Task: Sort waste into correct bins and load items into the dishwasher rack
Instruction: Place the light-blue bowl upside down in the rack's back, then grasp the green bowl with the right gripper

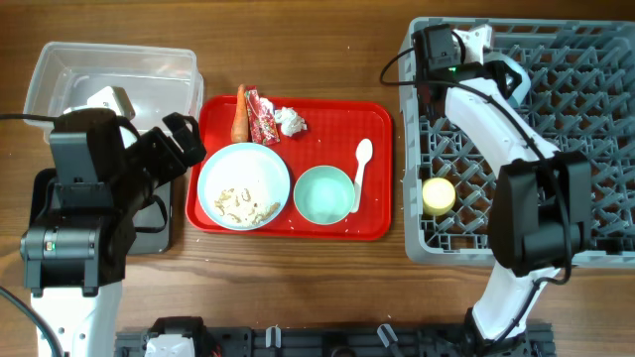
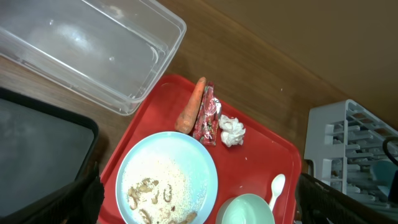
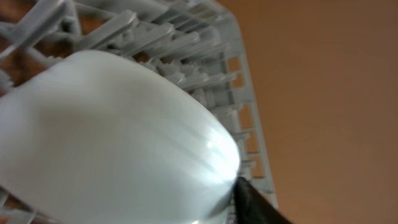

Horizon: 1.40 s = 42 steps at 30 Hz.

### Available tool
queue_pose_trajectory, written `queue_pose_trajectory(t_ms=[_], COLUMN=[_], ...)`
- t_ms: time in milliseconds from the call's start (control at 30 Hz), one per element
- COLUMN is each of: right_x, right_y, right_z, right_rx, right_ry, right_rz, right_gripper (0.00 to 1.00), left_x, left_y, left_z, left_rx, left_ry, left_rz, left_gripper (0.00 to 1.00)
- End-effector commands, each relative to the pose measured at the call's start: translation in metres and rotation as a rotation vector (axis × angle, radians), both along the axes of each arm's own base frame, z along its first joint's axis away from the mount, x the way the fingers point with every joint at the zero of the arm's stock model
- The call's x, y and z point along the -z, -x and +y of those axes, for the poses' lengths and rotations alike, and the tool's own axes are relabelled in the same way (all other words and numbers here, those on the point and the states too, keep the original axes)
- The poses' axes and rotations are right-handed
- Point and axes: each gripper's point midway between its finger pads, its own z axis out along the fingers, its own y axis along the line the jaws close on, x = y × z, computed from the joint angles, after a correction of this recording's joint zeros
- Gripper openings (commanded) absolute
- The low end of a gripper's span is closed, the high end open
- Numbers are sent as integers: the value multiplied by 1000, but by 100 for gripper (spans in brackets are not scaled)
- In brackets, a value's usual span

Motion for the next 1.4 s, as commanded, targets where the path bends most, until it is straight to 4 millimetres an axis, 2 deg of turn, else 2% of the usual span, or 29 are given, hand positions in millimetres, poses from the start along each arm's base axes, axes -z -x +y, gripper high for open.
queue_pose_trajectory(t_ms=[0, 100, 200, 300, 400, 467, 533, 633, 800, 900, 967, 1133, 1167, 1267, 1367], right_x=[17, 1, -26, -57, -71, -70, -54, -17, 70, 105, 118, 125, 125, 120, 89], right_y=[-4, -2, 7, 29, 52, 71, 93, 118, 147, 165, 170, 166, 163, 148, 125], right_z=[30, 53, 93, 142, 183, 218, 252, 276, 273, 282, 280, 283, 285, 275, 260], right_rx=[-76, -145, -271, -406, -491, -553, -605, -566, -375, -401, -369, -349, -340, -279, -279], right_ry=[-287, -460, -677, -903, -1069, -1181, -1229, -1216, -1150, -1184, -1178, -1193, -1201, -1148, -1083], right_rz=[-24, -43, -55, -61, -24, 55, 168, 298, 514, 686, 720, 697, 676, 573, 424], right_gripper=[47, 51, 57, 62, 62, 61, 59, 57, 58, 56, 51, 19, 7, 4, 4], left_x=[-8, -8, -8, -8, -8, -8, -8, -8, -8, -8, -8, -8, -8, -8, -8], left_y=[-1, -1, -1, -1, -1, -1, -1, -1, -1, -1, -1, -1, -1, -1, -1], left_z=[3, 3, 3, 3, 3, 3, 3, 3, 3, 3, 3, 3, 3, 3, 3], left_rx=[-20, -21, -20, -20, -20, -20, -21, -20, -21, -20, -20, -21, -20, -21, -20], left_ry=[-7, -7, -7, -7, -7, -7, -7, -7, -7, -7, -7, -7, -7, -7, -7], left_rz=[-20, -20, -20, -20, -20, -20, -20, -20, -20, -20, -20, -20, -20, -20, -20], left_gripper=[100, 100, 100, 100, 100, 100, 100, 100, 100, 100, 100, 100, 100, 100, 100])
